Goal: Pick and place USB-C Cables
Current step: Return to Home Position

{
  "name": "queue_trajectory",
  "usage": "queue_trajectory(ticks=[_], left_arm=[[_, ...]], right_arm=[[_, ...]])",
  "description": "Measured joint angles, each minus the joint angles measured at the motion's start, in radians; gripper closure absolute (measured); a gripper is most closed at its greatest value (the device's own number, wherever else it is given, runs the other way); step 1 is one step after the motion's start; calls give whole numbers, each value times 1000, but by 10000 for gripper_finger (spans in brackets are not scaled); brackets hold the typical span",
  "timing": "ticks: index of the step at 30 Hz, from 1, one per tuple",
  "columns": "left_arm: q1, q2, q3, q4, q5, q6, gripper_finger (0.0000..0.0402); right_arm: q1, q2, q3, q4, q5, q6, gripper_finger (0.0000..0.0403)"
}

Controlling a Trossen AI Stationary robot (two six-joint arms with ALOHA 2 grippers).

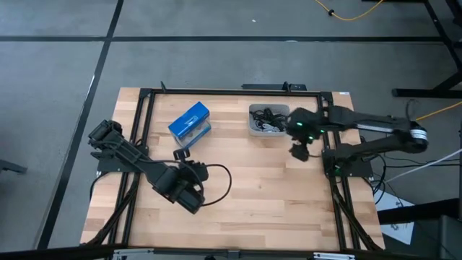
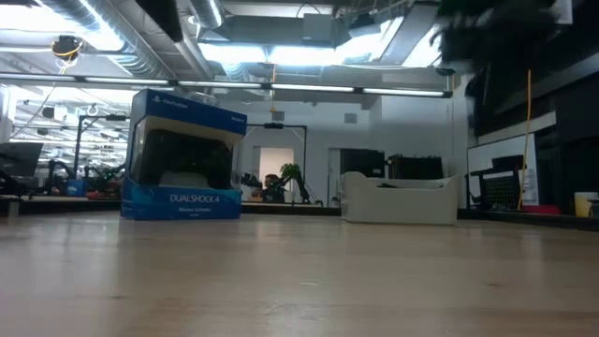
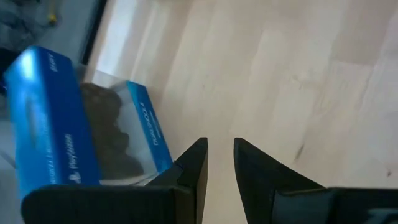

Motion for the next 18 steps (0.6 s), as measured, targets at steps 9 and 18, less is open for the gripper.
queue_trajectory(ticks=[9, 18], left_arm=[[1, -60, 0, 113, -115, 186, 331], [114, -70, -69, 355, 23, 452, 331]], right_arm=[[317, -401, -10, 37, 190, 308, 128], [536, -693, -294, 292, 244, 446, 128]])
